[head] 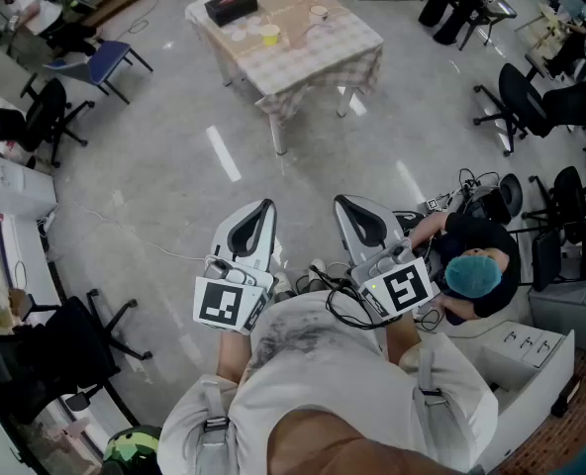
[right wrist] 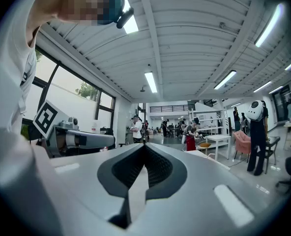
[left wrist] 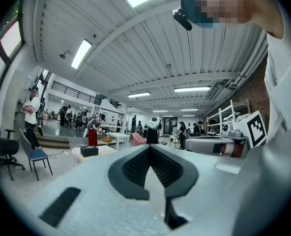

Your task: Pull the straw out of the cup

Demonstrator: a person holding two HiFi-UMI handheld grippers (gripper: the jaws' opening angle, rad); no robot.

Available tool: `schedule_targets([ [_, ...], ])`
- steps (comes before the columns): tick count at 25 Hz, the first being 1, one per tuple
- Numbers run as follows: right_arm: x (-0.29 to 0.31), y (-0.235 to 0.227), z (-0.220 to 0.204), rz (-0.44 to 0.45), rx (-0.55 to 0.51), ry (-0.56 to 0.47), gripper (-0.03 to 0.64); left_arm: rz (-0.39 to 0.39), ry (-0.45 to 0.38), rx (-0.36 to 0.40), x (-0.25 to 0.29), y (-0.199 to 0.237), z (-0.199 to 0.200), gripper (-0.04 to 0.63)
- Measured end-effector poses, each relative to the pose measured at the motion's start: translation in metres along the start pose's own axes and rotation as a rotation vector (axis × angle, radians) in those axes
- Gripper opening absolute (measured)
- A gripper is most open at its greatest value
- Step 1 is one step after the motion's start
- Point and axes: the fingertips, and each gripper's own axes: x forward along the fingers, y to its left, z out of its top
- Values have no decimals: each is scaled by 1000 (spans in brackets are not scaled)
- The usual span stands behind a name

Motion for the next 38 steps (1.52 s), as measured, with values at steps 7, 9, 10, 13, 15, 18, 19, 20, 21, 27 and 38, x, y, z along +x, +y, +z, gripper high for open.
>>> schedule_targets([
  [7, -12, -17, -3, -6, 8, -9, 8, 5, -20, 5, 12, -16, 3, 5],
  [9, -15, -21, -3, -3, 15, -18, 8, 7, -8, 9, 14, -19, -1, 5],
  [10, -16, -24, -2, 0, 21, -26, 8, 10, -7, 9, 16, -21, -2, 5],
  [13, -20, -35, -1, -2, 36, -38, 8, 21, -7, 8, 24, -26, -2, 5],
  [15, -22, -44, -2, -14, 32, -31, 8, 28, -17, 2, 30, -30, -1, 5],
  [18, -26, -54, -3, -26, 14, -25, 8, 40, -37, -8, 35, -36, 2, 5],
  [19, -28, -57, -3, -26, 14, -25, 8, 45, -32, -5, 37, -38, 0, 5],
  [20, -30, -61, -4, -26, 17, -24, 8, 51, -27, -1, 38, -41, -1, 5],
  [21, -32, -64, -5, -25, 21, -23, 8, 59, -24, 2, 39, -43, -2, 5],
  [27, -30, -78, -8, -16, 20, -5, 8, 93, -4, -2, 53, -42, -8, 5],
  [38, 15, -105, -15, -25, 18, 12, 8, 73, 7, -1, 94, -8, -11, 5],
])
